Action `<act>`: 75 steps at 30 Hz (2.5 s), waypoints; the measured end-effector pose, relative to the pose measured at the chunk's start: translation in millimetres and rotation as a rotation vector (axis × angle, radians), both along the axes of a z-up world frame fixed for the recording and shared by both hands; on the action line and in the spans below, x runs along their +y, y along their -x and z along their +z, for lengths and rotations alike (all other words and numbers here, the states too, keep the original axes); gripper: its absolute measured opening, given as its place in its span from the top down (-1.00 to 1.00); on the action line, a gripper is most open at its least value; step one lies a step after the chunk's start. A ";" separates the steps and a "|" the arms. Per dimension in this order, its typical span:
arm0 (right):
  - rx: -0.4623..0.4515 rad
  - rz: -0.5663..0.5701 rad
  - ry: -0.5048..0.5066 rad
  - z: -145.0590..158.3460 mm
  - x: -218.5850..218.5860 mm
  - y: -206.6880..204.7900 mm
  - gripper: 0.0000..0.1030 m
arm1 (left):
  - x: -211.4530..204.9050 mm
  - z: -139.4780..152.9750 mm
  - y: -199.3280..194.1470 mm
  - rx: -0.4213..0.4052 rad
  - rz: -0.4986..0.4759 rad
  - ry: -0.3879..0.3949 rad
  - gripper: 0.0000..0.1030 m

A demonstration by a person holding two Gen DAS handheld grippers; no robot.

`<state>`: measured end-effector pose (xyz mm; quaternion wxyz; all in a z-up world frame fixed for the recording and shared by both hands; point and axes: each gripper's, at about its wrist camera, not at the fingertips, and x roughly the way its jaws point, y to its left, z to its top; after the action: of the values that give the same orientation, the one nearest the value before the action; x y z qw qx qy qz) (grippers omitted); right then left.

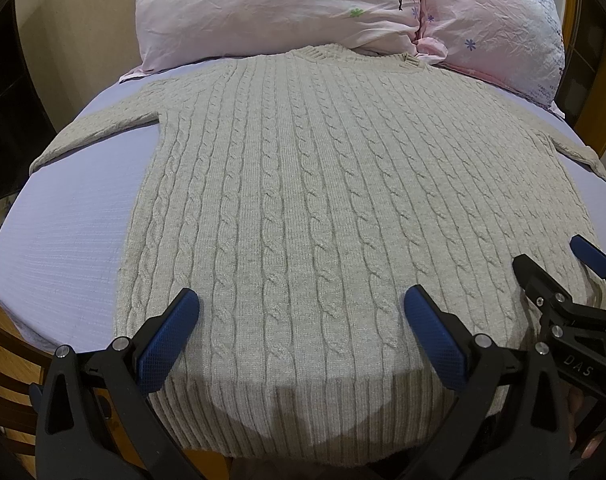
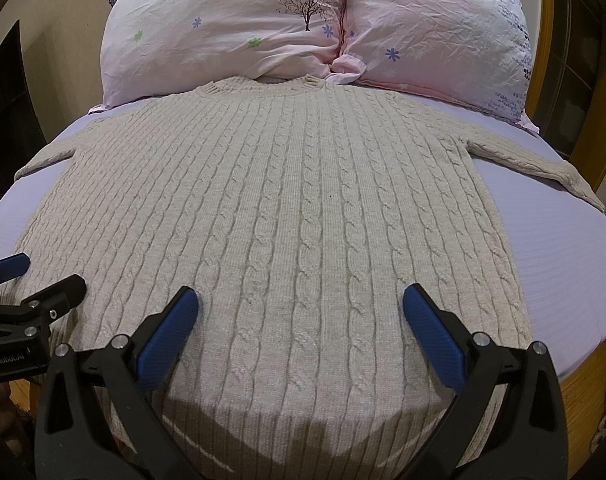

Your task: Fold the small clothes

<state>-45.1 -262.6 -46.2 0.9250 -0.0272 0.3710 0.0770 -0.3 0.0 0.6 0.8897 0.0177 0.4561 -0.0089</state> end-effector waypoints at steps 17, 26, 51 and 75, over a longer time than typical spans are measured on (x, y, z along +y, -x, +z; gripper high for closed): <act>-0.010 0.000 -0.002 5.6 -3.4 -1.7 -0.97 | -0.5 0.4 -0.2 -0.004 0.000 0.000 -0.97; -0.041 0.039 -0.008 1.9 -3.4 1.8 -0.97 | -1.0 2.2 -1.5 -0.027 0.005 -0.002 -0.97; 0.134 -0.928 -0.587 17.3 -420.0 -212.7 0.18 | 50.5 37.8 -23.8 -0.394 -0.061 0.190 -0.97; 0.049 0.373 -0.315 91.5 22.8 -247.8 0.38 | 269.8 39.1 -96.4 -0.385 0.485 0.508 -0.97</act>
<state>202.7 -239.8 45.3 0.8784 0.0511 0.3653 0.3040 96.1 269.8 39.7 0.9113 -0.3097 0.2551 0.0925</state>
